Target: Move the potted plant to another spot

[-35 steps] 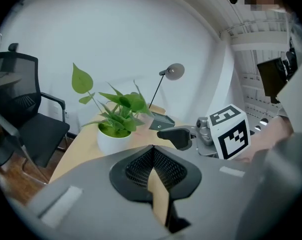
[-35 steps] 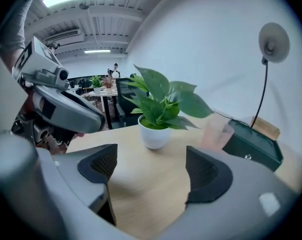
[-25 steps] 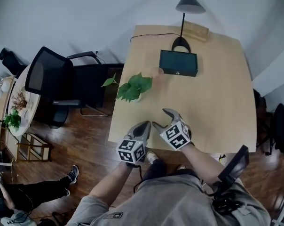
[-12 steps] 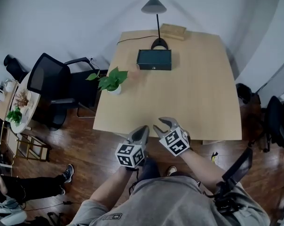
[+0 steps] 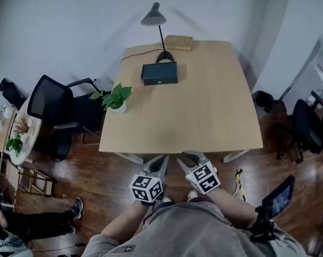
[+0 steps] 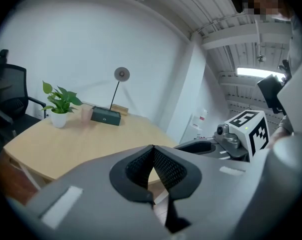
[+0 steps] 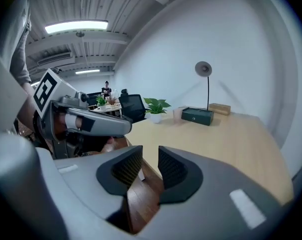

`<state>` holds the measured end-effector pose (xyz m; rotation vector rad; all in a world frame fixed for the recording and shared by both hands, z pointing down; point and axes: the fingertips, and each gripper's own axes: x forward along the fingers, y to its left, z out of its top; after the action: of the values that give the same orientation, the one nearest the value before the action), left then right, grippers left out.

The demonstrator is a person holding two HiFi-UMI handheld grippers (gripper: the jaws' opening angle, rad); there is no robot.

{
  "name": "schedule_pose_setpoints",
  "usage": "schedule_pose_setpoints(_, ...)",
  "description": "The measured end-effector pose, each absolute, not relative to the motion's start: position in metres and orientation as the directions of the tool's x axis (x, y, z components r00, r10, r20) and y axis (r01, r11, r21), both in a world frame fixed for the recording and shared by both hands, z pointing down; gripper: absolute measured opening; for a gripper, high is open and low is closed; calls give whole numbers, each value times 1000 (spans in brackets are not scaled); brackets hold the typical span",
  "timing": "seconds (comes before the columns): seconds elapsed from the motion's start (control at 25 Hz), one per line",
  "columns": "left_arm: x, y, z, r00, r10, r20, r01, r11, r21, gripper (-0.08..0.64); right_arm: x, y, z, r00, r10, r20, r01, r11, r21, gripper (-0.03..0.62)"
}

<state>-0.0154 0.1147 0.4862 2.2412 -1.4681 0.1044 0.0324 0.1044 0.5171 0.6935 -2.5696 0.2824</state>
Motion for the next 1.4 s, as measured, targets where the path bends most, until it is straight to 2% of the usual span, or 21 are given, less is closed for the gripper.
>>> schedule_pose_setpoints(0.4,-6,173,512,584,-734,346,-797,-439,415,0,53,190,553,-679,-463,570,-672,705,-227,41)
schedule_pose_setpoints(0.68,-12,199,519,656,-662,363,-749,-512,421,0,39,219,562,-654,-480,584,-713,650,-264,8)
schedule_pose_setpoints(1.0,-24,201,518,626,-696,352,-772,-486,410,0,41,218,552,-650,-515,559,-720,652,-237,8)
schedule_pose_setpoints(1.4,0,208,512,631,-694,349,-768,-491,411,0,58,213,540,-646,-533,547,-725,652,-220,6)
